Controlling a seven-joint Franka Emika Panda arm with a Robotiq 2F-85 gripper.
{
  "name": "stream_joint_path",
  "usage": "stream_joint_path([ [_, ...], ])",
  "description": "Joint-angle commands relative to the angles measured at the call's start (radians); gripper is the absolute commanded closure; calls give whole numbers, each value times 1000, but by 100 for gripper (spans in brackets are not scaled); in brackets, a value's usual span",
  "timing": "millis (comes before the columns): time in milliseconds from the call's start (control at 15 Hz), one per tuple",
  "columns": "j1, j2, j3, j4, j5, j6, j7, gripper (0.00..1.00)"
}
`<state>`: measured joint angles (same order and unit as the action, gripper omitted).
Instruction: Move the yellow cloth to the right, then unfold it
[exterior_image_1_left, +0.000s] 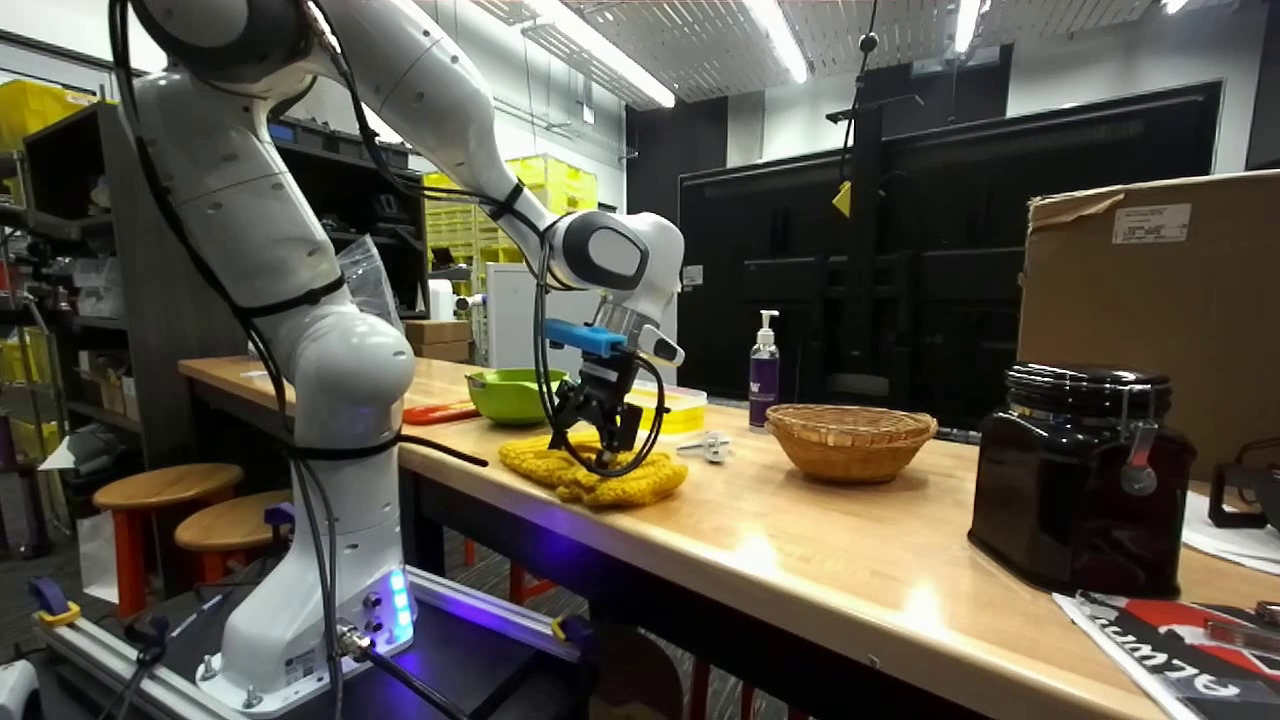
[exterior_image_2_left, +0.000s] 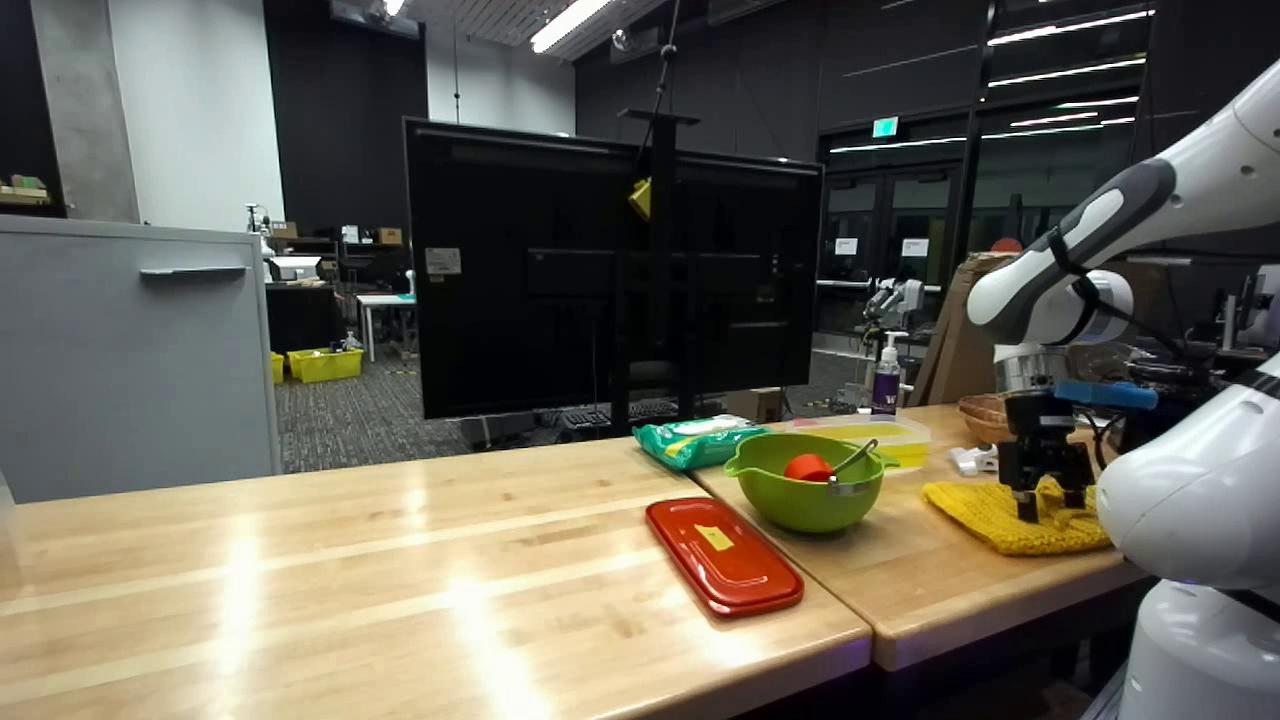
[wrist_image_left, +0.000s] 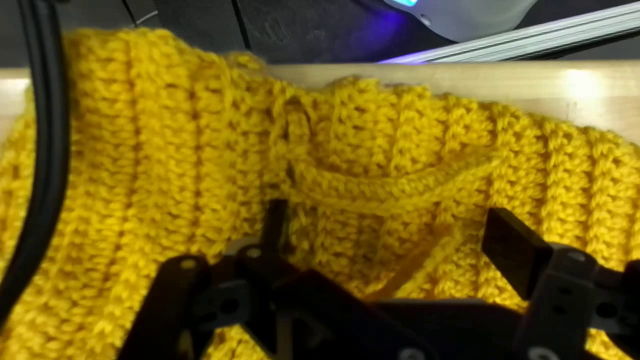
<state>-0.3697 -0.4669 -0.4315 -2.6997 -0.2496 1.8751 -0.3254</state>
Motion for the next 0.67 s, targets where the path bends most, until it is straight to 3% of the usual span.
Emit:
stream_joint_path([
  [0,22,-15,39,-22,26,33,11,0],
  [600,77,-42,98,-12,40,35,8,0],
])
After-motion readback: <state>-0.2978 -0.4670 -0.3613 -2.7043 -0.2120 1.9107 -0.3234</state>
